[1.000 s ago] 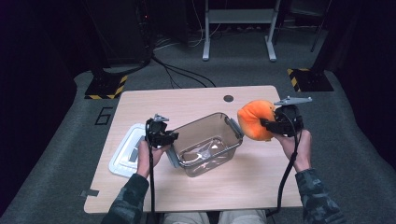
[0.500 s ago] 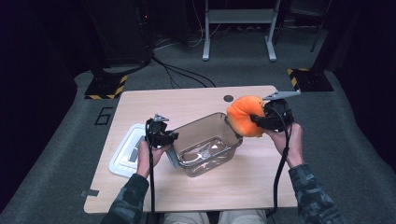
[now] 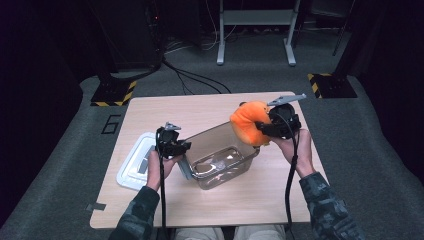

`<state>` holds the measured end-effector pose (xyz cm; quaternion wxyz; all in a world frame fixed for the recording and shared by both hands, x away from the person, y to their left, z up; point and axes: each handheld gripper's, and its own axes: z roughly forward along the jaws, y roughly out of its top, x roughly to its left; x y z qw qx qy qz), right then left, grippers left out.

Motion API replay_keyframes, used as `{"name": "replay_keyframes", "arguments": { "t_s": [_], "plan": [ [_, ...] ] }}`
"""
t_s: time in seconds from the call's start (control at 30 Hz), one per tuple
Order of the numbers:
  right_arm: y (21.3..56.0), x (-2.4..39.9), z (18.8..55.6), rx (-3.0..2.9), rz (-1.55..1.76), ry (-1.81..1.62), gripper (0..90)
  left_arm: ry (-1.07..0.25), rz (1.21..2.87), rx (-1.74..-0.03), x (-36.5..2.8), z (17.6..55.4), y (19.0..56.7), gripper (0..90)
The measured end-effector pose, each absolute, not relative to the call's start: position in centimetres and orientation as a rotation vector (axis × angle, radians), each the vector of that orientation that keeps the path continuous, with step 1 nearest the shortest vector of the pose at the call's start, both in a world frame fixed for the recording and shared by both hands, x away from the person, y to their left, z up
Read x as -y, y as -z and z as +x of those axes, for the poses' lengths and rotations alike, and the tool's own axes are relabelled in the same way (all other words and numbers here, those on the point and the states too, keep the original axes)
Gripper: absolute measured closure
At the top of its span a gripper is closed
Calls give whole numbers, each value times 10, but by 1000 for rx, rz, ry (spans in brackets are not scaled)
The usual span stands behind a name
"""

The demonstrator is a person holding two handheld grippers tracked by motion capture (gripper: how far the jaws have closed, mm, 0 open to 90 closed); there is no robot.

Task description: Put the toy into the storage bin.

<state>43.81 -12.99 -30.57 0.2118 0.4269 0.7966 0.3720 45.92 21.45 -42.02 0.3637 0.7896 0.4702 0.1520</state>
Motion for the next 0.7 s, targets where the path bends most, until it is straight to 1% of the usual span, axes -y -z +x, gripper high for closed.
{"name": "replay_keyframes", "arguments": {
  "t_s": [0.27,0.7],
  "plan": [
    [310,106,440,-2265,1126,-1028,632,-399,2039,-1207,-215,459,420,702],
    [318,89,440,-2315,1105,-995,632,-402,2046,-1211,-214,459,420,702]
  ]
}}
